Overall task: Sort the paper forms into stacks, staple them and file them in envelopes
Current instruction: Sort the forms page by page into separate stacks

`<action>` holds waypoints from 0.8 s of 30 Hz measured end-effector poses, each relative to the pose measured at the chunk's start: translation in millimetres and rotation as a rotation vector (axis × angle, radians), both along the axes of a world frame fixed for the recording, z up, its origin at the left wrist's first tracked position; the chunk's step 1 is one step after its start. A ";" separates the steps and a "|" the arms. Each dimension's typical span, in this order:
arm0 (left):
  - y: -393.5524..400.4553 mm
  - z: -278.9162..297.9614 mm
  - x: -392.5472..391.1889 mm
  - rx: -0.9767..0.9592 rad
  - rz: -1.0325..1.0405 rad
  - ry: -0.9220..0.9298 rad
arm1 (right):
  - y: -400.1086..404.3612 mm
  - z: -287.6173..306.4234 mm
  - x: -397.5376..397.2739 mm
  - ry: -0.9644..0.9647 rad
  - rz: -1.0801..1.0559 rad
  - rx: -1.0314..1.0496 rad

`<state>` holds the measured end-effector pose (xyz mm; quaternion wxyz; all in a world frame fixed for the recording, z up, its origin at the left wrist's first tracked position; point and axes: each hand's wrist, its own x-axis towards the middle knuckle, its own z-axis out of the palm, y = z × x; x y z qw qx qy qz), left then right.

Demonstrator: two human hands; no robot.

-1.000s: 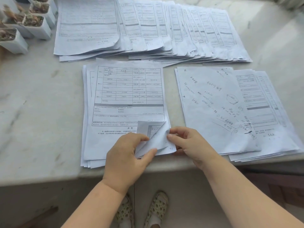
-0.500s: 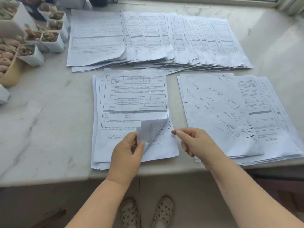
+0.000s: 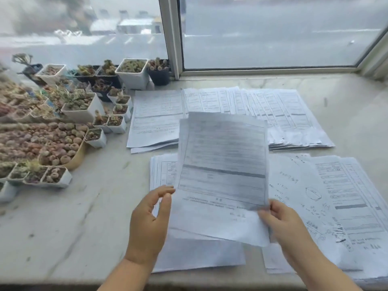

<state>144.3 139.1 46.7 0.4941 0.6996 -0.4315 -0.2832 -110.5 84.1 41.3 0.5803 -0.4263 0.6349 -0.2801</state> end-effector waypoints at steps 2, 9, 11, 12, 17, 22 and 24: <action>-24.4 2.8 14.7 -0.013 0.023 -0.051 | -28.9 16.8 -6.5 -0.135 -0.162 -0.025; -138.0 -31.8 70.4 0.093 -0.133 -0.295 | -152.1 39.3 22.6 -0.552 -0.430 0.010; -171.6 -45.8 81.6 0.139 -0.233 -0.392 | -181.0 31.3 39.5 -0.600 -0.457 0.036; -187.1 -52.4 85.4 0.169 -0.286 -0.437 | -192.4 29.7 51.2 -0.639 -0.455 0.052; -238.2 -83.9 99.0 0.352 -0.458 -0.605 | -239.8 14.7 106.0 -0.665 -0.433 0.151; -242.6 -93.9 110.1 0.286 -0.456 -0.630 | -269.4 -12.5 139.8 -0.559 -0.284 0.257; -240.7 -93.4 114.4 0.262 -0.430 -0.617 | -279.3 -23.4 152.1 -0.495 -0.215 0.289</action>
